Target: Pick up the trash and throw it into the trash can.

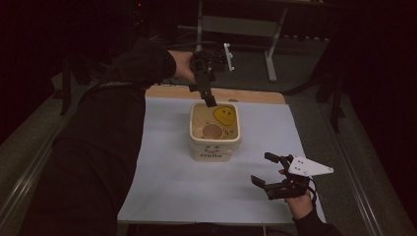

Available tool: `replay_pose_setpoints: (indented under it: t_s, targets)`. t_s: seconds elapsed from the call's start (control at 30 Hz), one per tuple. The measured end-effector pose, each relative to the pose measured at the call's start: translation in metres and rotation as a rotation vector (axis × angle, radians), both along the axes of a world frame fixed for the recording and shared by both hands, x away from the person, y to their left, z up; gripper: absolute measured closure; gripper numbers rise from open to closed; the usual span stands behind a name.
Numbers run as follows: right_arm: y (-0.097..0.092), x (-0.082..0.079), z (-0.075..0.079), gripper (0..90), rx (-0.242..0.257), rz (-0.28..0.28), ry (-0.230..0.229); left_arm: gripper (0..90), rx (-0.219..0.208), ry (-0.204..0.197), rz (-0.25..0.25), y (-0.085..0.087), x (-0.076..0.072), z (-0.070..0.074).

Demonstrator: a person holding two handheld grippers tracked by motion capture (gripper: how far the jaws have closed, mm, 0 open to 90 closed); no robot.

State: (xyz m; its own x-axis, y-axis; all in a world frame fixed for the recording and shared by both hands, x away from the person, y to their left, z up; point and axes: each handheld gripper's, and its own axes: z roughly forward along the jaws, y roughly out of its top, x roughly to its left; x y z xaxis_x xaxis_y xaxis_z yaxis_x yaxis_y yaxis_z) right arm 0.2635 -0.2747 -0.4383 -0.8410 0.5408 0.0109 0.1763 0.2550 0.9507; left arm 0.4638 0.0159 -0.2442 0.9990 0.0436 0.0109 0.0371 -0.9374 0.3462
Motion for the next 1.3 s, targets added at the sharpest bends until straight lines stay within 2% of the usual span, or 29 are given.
replay_pose_setpoints:
  t_s: [0.2, 0.33, 0.5, 0.53, 0.67, 0.7, 0.87, 1.3]
  targets:
    - [0.0, 0.0, 0.0, 9.6, -0.001, 0.001, 0.0, 0.4, -0.006, 0.026, 0.013, 0.015, -0.006, -0.015]
    - [0.001, 0.0, 0.0, 9.6, -0.002, 0.001, 0.0, 0.4, -0.045, 0.051, 0.026, 0.025, -0.014, -0.018]
    - [0.002, 0.0, 0.0, 9.6, -0.004, 0.002, 0.0, 0.4, -0.064, 0.021, 0.043, 0.036, -0.022, -0.021]
    - [0.002, 0.0, 0.0, 9.6, -0.003, 0.003, 0.0, 0.4, -0.065, 0.035, 0.047, 0.038, -0.024, -0.022]
    - [0.002, 0.0, 0.0, 9.6, -0.002, 0.003, 0.003, 0.4, -0.065, 0.03, 0.048, 0.043, -0.03, -0.023]
    - [0.002, 0.0, 0.0, 9.6, -0.002, 0.003, 0.003, 0.4, -0.075, 0.013, 0.055, 0.046, -0.034, -0.022]
    - [0.002, 0.001, 0.0, 9.6, 0.001, 0.004, 0.005, 0.4, -0.109, 0.018, 0.053, 0.05, -0.048, -0.025]
    - [0.002, 0.001, -0.001, 9.6, -0.006, 0.003, 0.007, 0.4, -0.12, 0.049, 0.051, 0.077, -0.069, -0.057]
